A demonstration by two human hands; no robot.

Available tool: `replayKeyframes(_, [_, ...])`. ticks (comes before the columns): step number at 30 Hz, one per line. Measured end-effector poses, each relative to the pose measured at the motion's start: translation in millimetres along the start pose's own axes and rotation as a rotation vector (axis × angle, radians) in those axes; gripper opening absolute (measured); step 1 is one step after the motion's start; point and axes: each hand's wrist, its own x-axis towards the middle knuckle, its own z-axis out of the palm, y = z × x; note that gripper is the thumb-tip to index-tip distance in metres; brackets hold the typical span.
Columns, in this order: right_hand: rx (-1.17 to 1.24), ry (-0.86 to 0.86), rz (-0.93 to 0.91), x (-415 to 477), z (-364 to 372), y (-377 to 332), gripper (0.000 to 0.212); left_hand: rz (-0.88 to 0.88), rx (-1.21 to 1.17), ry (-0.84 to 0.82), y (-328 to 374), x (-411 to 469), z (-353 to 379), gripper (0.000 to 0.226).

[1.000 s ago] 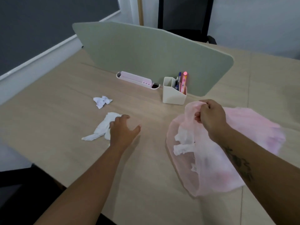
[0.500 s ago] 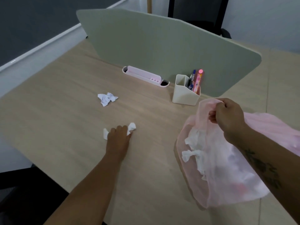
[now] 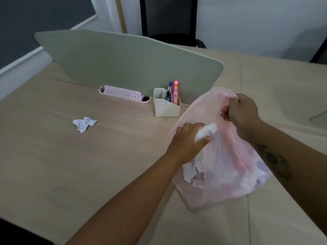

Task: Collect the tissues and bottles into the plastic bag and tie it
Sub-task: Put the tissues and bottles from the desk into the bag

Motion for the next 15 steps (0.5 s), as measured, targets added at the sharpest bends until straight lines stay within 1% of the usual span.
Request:
replayKeyframes(2, [0.016, 0.005, 0.004, -1.0, -7.7, 0.8, 0.033, -0.073, 0.074, -0.071, 1.4, 5.2, -0.8, 0.077])
replayKeyframes(3, [0.025, 0.006, 0.004, -1.3, -10.2, 1.3, 0.032, -0.071, 0.099, -0.081, -0.6, 3.5, -3.6, 0.081])
replayKeyframes(5, [0.022, -0.002, 0.000, -2.2, -11.7, 3.8, 0.031, -0.004, 0.176, -0.064, -8.4, -7.0, -13.1, 0.089])
replayKeyframes(7, [-0.021, -0.030, -0.009, -4.3, -7.1, 8.2, 0.031, 0.094, 0.304, -0.014, -22.7, -20.0, -23.4, 0.095])
replayKeyframes(9, [-0.041, -0.069, -0.020, -7.7, 4.3, 12.3, 0.032, 0.158, 0.401, 0.099, -47.4, -31.7, -35.6, 0.097])
replayKeyframes(10, [-0.030, -0.088, -0.018, -9.8, 12.4, 13.2, 0.033, 0.163, 0.425, 0.173, -63.5, -36.2, -42.6, 0.096])
replayKeyframes(11, [-0.010, -0.108, -0.010, -11.7, 21.8, 13.7, 0.033, 0.150, 0.454, 0.247, -81.6, -39.3, -49.8, 0.096])
replayKeyframes(13, [0.025, -0.146, 0.009, -14.7, 42.3, 13.3, 0.033, 0.053, 0.553, 0.349, -121.0, -42.2, -64.8, 0.095])
replayKeyframes(15, [0.045, -0.182, 0.021, -16.4, 62.0, 12.1, 0.033, -0.143, 0.639, 0.367, -155.5, -42.7, -82.0, 0.096])
